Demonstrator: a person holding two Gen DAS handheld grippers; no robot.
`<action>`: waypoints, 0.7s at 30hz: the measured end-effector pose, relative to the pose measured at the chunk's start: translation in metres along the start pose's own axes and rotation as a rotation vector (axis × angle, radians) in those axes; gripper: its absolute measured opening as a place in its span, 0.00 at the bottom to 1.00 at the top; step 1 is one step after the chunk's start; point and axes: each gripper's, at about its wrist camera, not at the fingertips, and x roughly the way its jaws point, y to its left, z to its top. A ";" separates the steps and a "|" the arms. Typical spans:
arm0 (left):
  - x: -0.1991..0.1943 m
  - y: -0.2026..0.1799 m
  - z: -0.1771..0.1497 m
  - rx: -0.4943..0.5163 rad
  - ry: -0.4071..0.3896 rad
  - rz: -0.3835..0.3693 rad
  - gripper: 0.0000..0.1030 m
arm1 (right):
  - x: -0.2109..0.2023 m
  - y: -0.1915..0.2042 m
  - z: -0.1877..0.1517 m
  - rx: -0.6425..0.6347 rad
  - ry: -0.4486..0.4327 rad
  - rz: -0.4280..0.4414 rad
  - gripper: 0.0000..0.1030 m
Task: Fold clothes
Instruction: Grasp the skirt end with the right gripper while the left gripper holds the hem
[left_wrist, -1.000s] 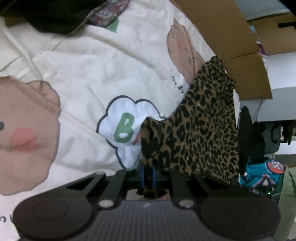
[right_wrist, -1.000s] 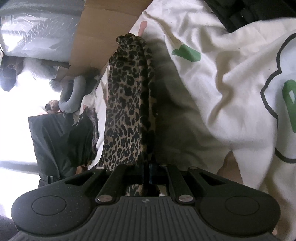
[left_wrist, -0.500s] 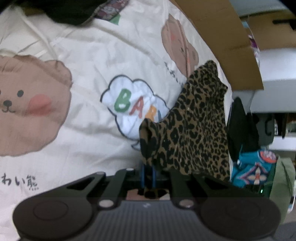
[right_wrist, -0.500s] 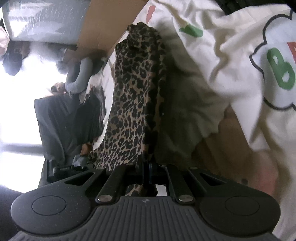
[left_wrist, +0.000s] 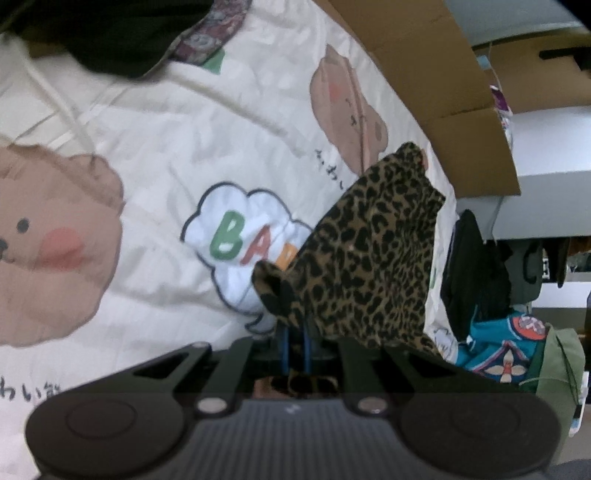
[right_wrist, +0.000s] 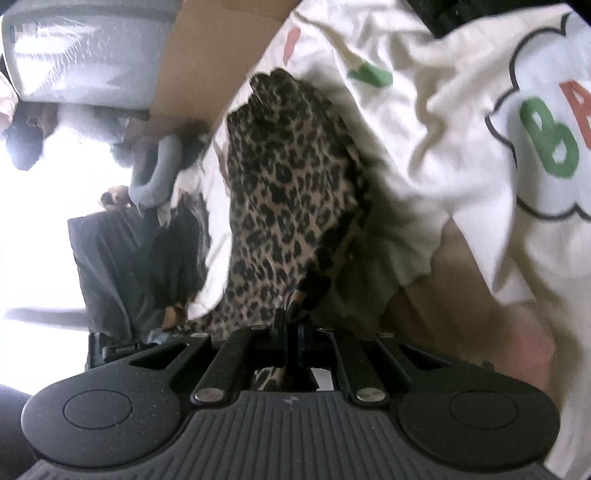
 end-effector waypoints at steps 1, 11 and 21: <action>0.000 -0.001 0.002 0.000 -0.005 0.000 0.07 | 0.000 0.000 0.002 -0.001 -0.009 0.004 0.02; 0.002 -0.020 0.026 0.014 -0.067 -0.016 0.07 | 0.004 0.004 0.018 0.004 -0.072 0.028 0.03; 0.003 -0.040 0.050 0.014 -0.160 -0.067 0.07 | 0.004 0.009 0.042 -0.015 -0.138 0.035 0.03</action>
